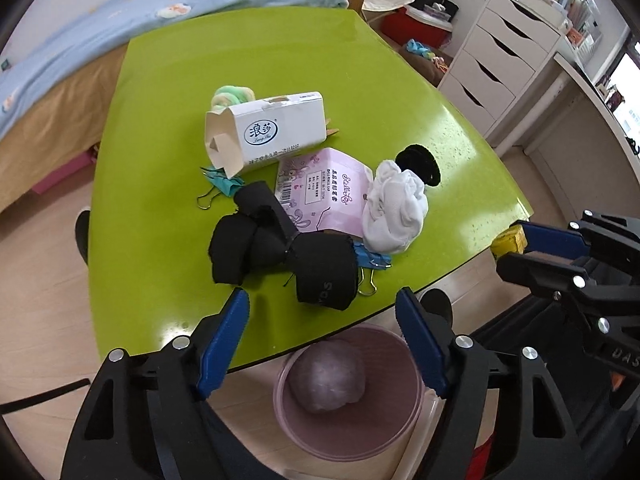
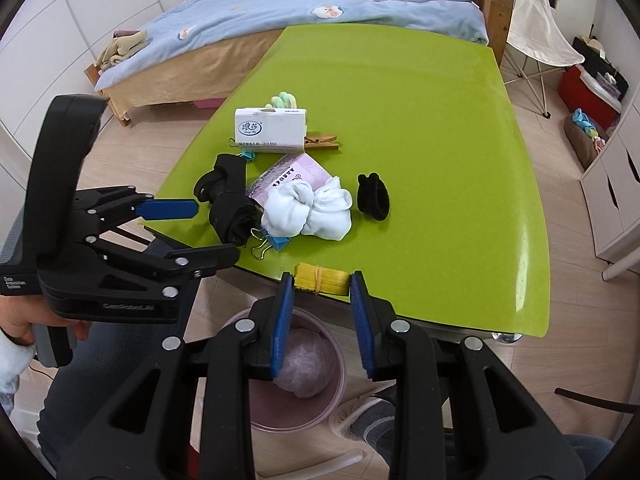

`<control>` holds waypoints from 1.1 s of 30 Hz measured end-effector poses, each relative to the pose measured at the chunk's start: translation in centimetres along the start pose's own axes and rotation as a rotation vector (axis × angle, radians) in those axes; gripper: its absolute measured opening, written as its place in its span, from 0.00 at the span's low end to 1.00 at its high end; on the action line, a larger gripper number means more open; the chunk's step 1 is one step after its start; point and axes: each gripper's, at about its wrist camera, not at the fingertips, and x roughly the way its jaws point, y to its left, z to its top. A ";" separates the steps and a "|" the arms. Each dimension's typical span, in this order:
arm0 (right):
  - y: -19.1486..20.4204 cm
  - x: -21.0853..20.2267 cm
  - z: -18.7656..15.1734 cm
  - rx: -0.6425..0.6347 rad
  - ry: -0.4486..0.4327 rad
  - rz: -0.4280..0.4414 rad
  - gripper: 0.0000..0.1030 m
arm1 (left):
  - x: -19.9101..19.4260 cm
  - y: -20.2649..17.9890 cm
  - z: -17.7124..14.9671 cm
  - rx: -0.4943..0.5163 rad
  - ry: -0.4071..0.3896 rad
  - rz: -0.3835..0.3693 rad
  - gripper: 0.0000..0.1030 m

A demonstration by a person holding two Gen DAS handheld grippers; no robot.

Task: Collect trash
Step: 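Grasp the black fabric bundle with the left gripper, then drop black fabric into the pink bin with left gripper while right drops yellow clip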

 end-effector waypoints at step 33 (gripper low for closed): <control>0.8 -3.5 -0.7 -0.030 -0.083 0.019 0.28 | -7.9 -1.5 -1.4 0.083 -0.140 0.000 0.23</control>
